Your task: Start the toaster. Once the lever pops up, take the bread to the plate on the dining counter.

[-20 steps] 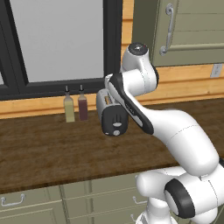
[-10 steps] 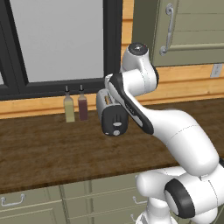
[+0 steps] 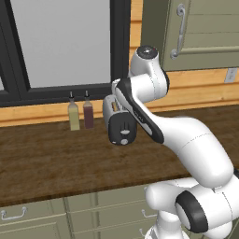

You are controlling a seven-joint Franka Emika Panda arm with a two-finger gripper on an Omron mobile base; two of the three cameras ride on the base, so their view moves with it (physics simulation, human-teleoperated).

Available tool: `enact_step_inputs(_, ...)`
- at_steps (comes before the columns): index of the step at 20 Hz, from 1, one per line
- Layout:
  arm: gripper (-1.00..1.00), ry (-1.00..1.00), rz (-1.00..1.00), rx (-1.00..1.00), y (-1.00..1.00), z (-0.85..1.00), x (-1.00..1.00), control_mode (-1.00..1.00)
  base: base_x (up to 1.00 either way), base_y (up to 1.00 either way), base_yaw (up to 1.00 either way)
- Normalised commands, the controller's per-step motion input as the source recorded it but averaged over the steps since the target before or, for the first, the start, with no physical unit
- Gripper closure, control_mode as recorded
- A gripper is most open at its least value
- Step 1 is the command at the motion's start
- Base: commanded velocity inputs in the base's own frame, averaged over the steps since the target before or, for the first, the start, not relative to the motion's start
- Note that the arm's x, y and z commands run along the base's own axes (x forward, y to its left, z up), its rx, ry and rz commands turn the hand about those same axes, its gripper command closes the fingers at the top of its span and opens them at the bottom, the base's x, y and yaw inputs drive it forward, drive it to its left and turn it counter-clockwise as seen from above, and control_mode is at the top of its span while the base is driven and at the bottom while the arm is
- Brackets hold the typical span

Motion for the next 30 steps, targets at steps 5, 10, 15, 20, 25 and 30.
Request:
enact_step_inputs(5,-1.0,0.0,0.0,0.0,0.0,0.0,0.0,-1.0,0.0,0.0,0.0)
enact_step_inputs(10,-1.0,0.0,0.0,0.0,0.0,0.0,0.0,-1.0,0.0,0.0,0.0)
enact_step_inputs(15,-1.0,0.0,0.0,0.0,0.0,0.0,0.0,-1.0,0.0,0.0,0.0)
enact_step_inputs(20,-1.0,0.0,0.0,0.0,0.0,0.0,0.0,-1.0,0.0,0.0,0.0)
enact_step_inputs(25,-1.0,0.0,0.0,0.0,0.0,0.0,0.0,-1.0,0.0,0.0,0.0)
enact_step_inputs(30,-1.0,0.0,0.0,0.0,0.0,0.0,0.0,-1.0,0.0,0.0,0.0)
